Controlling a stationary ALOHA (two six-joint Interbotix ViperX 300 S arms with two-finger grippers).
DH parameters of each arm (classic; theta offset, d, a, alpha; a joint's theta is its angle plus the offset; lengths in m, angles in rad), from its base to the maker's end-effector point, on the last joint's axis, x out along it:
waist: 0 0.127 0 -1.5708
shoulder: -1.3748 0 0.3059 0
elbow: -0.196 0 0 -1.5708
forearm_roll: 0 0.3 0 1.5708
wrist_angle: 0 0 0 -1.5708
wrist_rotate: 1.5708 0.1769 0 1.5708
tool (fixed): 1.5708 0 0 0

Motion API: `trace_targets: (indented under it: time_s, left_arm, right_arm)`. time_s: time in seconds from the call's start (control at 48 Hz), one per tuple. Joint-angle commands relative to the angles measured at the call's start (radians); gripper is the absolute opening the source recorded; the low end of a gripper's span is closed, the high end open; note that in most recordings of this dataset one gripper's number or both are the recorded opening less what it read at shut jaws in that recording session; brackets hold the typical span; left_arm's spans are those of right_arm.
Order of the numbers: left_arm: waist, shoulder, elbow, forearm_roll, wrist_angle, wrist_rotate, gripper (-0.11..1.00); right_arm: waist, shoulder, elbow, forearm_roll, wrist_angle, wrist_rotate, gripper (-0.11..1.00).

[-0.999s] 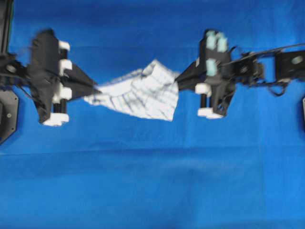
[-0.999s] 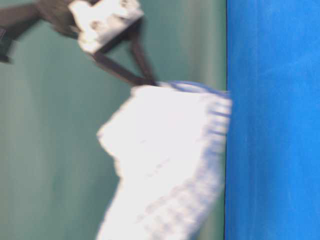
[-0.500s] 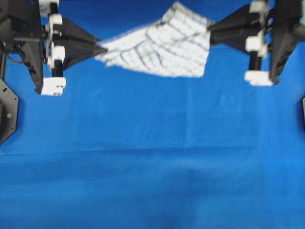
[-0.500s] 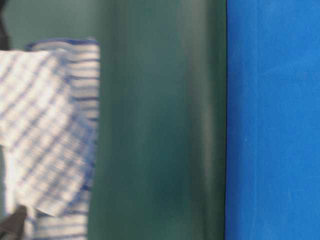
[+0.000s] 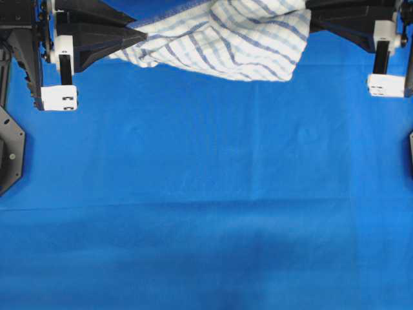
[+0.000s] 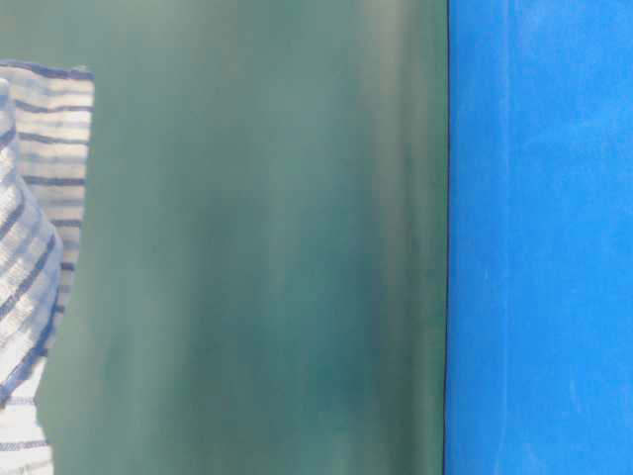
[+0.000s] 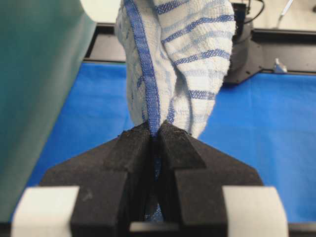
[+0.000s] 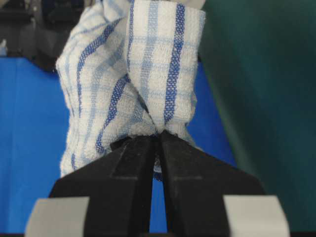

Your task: Lift the towel with both arms.

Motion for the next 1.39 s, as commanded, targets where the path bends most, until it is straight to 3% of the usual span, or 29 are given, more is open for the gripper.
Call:
trace_targets:
  time_s: [0.0, 0.333, 0.375, 0.437, 0.562, 0.645, 0.729, 0.999, 1.374]
  left_arm:
    - [0.002, -0.002, -0.026, 0.0, -0.006, -0.002, 0.02]
    - [-0.014, -0.002, -0.026, 0.0, -0.002, 0.003, 0.03]
    - [-0.014, -0.002, -0.026, 0.0, -0.002, 0.0, 0.06]
    - [-0.014, -0.002, -0.025, -0.002, 0.0, -0.003, 0.19]
    - [-0.015, -0.006, -0.021, 0.0, -0.002, -0.002, 0.58]
    - [-0.015, -0.011, -0.018, 0.0, -0.002, 0.005, 0.81]
    - [-0.015, -0.012, -0.017, 0.0, -0.002, 0.006, 0.93]
    - [-0.031, -0.012, 0.028, 0.0, 0.009, 0.003, 0.93]
    - [-0.109, 0.04, 0.233, 0.0, -0.02, -0.008, 0.93]
  right_arm:
    - [-0.002, -0.005, -0.026, -0.003, 0.017, 0.002, 0.05]
    - [-0.002, -0.005, -0.025, -0.003, 0.018, 0.002, 0.06]
    - [-0.002, -0.005, -0.025, -0.003, 0.018, 0.003, 0.13]
    - [-0.002, -0.005, -0.025, -0.005, 0.018, 0.003, 0.33]
    - [-0.002, -0.005, -0.025, -0.021, 0.017, 0.006, 0.65]
    - [-0.002, -0.005, -0.025, -0.023, 0.017, 0.008, 0.65]
    - [0.0, -0.005, -0.023, -0.023, 0.017, 0.008, 0.64]
    - [0.0, 0.025, 0.015, -0.015, 0.005, 0.02, 0.64]
    - [0.058, 0.135, 0.261, 0.0, -0.225, 0.101, 0.64]
